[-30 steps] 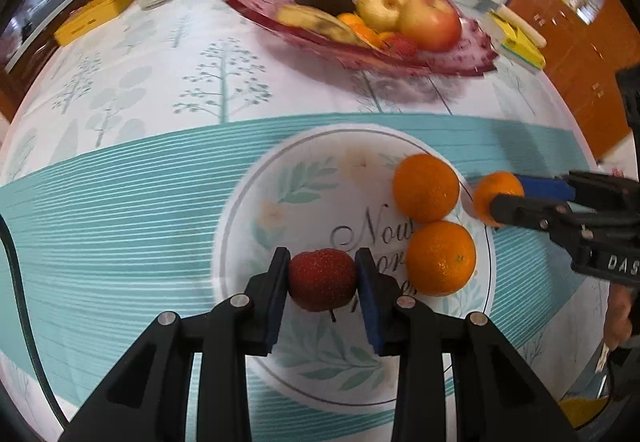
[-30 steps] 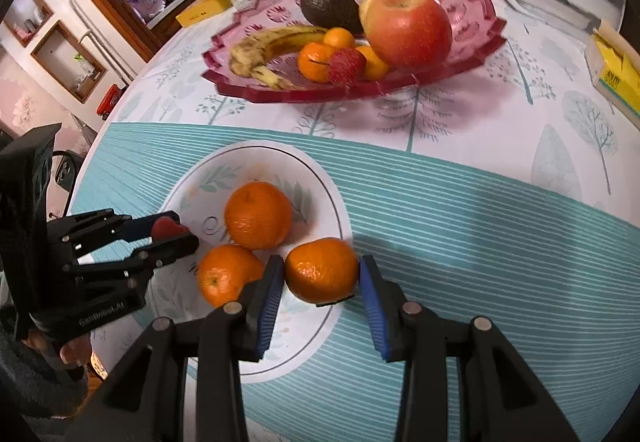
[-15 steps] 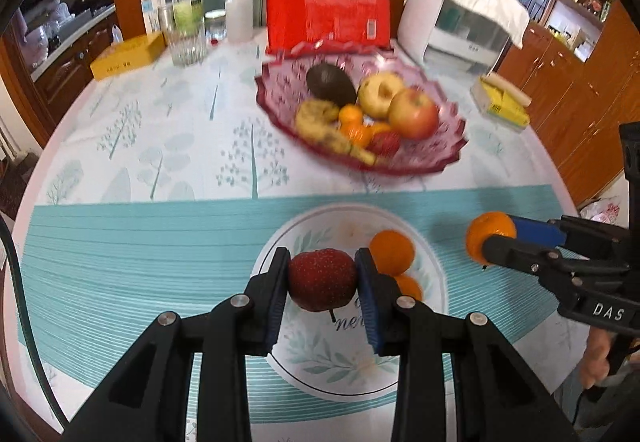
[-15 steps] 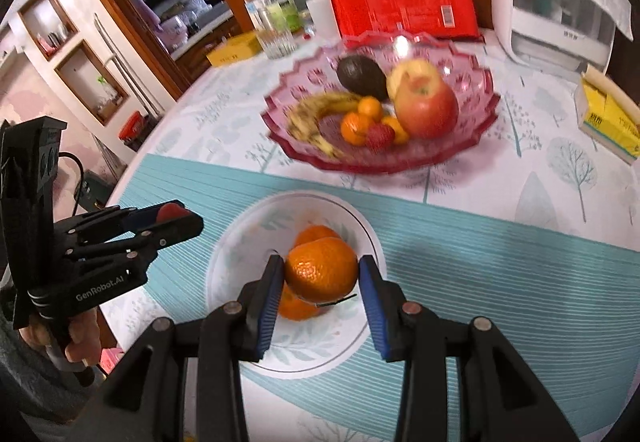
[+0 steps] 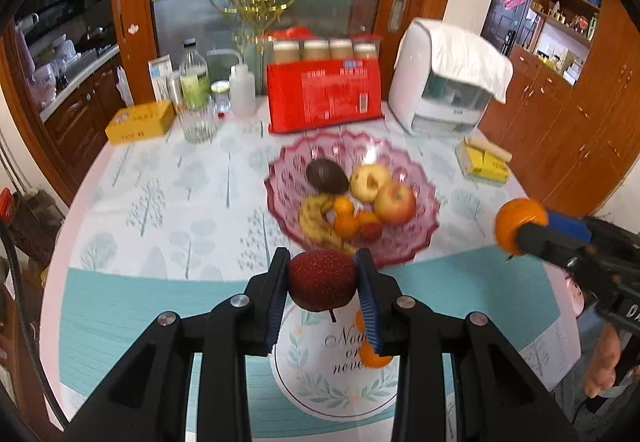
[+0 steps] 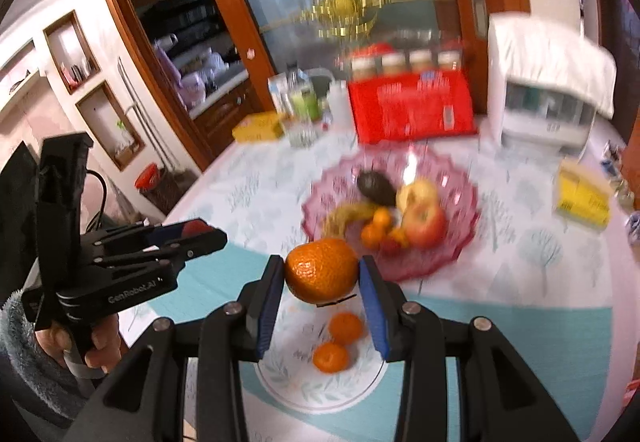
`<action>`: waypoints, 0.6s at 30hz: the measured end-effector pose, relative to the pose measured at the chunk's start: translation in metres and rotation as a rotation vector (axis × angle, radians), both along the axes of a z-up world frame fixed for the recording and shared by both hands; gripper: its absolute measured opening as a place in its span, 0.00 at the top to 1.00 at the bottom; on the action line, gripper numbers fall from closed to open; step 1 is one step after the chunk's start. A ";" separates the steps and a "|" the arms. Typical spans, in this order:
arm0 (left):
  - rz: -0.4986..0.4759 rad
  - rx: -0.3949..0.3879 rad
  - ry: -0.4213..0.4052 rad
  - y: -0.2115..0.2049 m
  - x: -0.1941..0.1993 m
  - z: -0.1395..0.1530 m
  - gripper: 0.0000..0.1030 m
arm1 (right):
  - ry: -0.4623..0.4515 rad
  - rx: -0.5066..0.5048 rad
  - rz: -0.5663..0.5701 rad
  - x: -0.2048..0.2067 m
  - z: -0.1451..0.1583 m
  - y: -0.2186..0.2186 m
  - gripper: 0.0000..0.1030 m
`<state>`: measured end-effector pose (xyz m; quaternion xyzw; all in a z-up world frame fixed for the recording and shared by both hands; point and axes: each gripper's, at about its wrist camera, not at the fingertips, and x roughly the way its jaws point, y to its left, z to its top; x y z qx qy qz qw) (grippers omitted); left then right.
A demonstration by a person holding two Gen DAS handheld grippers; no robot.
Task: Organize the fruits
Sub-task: 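Carry the tangerine with the right tool while the left tool carries the strawberry to the bowl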
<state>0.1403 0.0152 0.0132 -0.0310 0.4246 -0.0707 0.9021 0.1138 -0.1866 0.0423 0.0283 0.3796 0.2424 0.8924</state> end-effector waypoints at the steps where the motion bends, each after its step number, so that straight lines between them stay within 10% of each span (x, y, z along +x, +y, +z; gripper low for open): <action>1: 0.002 0.001 -0.005 0.002 0.003 0.008 0.69 | -0.020 -0.003 -0.007 0.000 0.010 0.000 0.62; 10: -0.023 0.079 -0.110 0.002 0.026 0.081 0.69 | -0.178 -0.042 -0.040 0.010 0.089 0.008 0.62; 18: -0.051 0.102 -0.154 -0.001 0.074 0.104 0.69 | -0.184 -0.057 -0.080 0.055 0.089 0.022 0.62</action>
